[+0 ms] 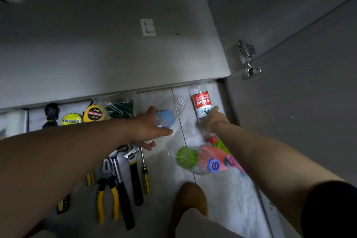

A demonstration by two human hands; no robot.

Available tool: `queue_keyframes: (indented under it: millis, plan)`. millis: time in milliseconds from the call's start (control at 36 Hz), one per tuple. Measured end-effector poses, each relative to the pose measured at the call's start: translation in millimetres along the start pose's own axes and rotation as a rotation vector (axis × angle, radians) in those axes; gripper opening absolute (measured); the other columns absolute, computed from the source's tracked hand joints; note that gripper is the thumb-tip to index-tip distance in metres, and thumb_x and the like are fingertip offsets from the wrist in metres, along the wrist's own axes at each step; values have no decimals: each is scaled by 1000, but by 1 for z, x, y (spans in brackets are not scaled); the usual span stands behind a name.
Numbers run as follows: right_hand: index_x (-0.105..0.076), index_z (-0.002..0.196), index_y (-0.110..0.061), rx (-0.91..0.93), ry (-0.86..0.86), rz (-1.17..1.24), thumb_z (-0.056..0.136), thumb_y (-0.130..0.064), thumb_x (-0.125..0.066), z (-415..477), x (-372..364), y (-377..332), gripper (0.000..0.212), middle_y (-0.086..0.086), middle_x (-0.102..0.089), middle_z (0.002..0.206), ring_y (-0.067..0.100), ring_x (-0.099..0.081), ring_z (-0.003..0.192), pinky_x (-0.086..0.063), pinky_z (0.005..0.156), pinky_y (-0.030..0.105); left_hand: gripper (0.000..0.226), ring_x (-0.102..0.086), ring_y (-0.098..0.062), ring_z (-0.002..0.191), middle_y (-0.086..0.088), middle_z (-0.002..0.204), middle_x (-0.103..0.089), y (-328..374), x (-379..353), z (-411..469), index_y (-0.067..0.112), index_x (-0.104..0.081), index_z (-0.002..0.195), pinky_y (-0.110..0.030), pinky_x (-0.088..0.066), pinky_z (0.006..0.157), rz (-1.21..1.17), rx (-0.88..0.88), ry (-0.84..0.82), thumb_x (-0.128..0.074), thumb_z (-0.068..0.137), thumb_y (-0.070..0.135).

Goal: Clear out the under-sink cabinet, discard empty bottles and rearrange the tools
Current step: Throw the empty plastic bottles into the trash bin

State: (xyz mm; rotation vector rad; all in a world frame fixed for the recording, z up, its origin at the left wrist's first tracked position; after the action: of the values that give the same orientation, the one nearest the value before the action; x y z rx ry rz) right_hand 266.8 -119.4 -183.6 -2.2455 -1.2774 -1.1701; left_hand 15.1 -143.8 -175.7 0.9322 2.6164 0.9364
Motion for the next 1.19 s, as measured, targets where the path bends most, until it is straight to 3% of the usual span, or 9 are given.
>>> queue_keyframes:
  millis: [167,278,444,528,694,889,1028,1139,1194]
  plan:
    - [-38,137,-14,108,4,-32,84,-49,-71,-16,23,-9,71,15,-54,130,33,-61,114,-50,80,33,86,-71,-18,67,-13,109,-58,16,-1,-11,33,-24,147,-25,-55,49,76,-16,-10,-81,84,42]
    - [-41,137,-12,146,-29,-78,85,-53,-64,-42,53,-6,70,12,-59,123,21,-57,66,-39,50,24,83,-69,-14,57,-13,108,-60,42,-2,-32,27,-23,146,-26,-55,49,183,-50,-15,-79,86,39]
    - [-42,133,-14,219,61,13,84,-55,-65,-114,119,16,68,6,-64,106,25,-74,76,-58,64,34,78,-71,-24,70,-12,118,-54,95,-9,-101,17,-24,139,-35,-61,58,318,-101,38,-79,87,35]
    - [-44,107,-19,238,160,92,82,-53,-67,-159,149,39,48,-2,-59,80,13,-66,41,-53,48,27,74,-69,-24,67,-11,113,-54,121,-18,-143,16,-25,135,-34,-61,56,357,-160,71,-79,87,33]
    - [-59,114,-16,275,335,277,85,-40,-66,-249,179,105,38,12,-69,115,33,-67,105,-54,82,33,63,-70,-26,67,-8,112,-54,155,-55,-213,19,-36,129,-46,-65,72,406,-298,160,-80,86,33]
    - [-63,96,-32,358,575,544,88,-34,-68,-357,177,213,10,-11,-62,88,19,-59,89,-44,76,28,68,-74,-16,65,-4,109,-61,178,-131,-271,22,-44,139,-31,-63,56,541,-479,172,-80,83,39]
    - [-68,92,-27,319,707,631,86,-30,-70,-419,159,296,7,-8,-67,89,15,-57,86,-39,65,21,54,-76,-17,64,-5,99,-67,184,-202,-306,21,-48,118,-31,-61,54,612,-541,76,-82,81,41]
    - [-69,89,-25,252,757,684,86,-27,-69,-457,130,360,3,-10,-69,85,6,-59,79,-38,61,7,55,-77,-23,68,-8,91,-75,177,-258,-320,21,-54,111,-50,-64,76,689,-541,-21,-83,75,50]
    - [-69,87,-26,214,748,708,86,-26,-68,-471,112,388,1,-12,-69,83,-1,-59,80,-37,61,2,56,-77,-20,65,-4,82,-76,171,-281,-322,22,-57,109,-44,-65,69,720,-550,-42,-83,71,54]
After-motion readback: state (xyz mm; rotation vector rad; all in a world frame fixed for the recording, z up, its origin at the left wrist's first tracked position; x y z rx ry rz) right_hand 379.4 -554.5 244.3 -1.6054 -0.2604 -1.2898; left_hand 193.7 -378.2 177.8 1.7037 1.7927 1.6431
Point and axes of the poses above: each hand's wrist, its own z-axis towards the middle knuckle, its own x-axis out of the back of the hand, y = z × x, the point moved 2 cm from there along z, towards the middle knuckle
